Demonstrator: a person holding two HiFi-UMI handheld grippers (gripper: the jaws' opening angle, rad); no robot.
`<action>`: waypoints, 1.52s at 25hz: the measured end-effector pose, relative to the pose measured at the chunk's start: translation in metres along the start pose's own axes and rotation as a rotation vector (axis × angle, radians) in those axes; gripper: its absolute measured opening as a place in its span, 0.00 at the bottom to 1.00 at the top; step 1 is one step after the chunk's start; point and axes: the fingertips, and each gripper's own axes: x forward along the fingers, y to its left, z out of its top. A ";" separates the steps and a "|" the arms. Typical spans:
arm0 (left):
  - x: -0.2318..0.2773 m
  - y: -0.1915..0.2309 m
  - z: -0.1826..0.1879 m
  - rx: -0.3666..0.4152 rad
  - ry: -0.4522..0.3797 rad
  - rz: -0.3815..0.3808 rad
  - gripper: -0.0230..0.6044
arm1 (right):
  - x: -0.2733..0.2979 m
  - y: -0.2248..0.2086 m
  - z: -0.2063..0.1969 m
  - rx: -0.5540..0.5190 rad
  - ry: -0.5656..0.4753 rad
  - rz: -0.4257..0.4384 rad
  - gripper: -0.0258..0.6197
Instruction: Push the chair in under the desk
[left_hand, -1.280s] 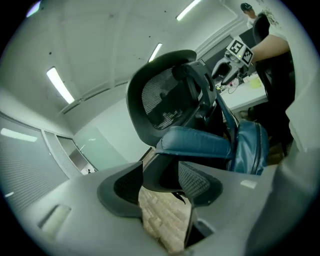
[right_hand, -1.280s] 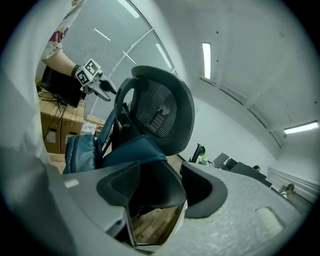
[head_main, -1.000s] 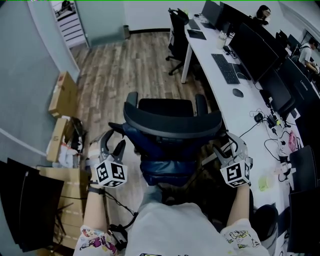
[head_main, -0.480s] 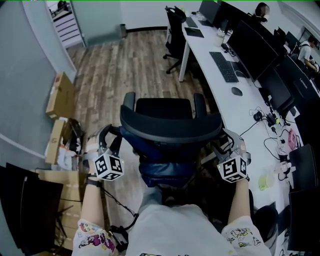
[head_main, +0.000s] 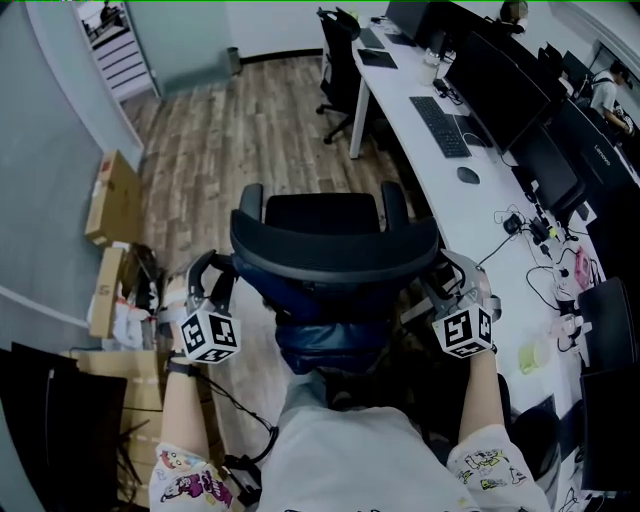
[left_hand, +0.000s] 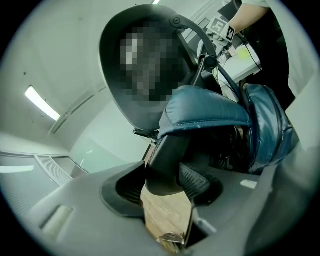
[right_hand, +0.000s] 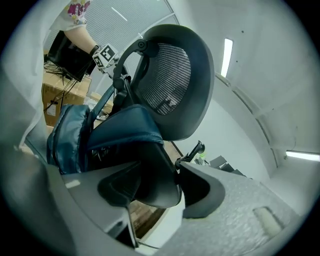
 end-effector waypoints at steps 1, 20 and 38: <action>0.002 0.001 0.000 0.001 0.002 -0.002 0.40 | 0.002 -0.001 0.000 0.001 -0.001 0.001 0.40; 0.106 0.053 -0.005 0.037 -0.052 -0.047 0.40 | 0.067 -0.031 0.007 0.056 0.062 -0.071 0.40; 0.177 0.084 0.010 0.071 -0.109 -0.087 0.40 | 0.112 -0.065 -0.001 0.100 0.105 -0.112 0.40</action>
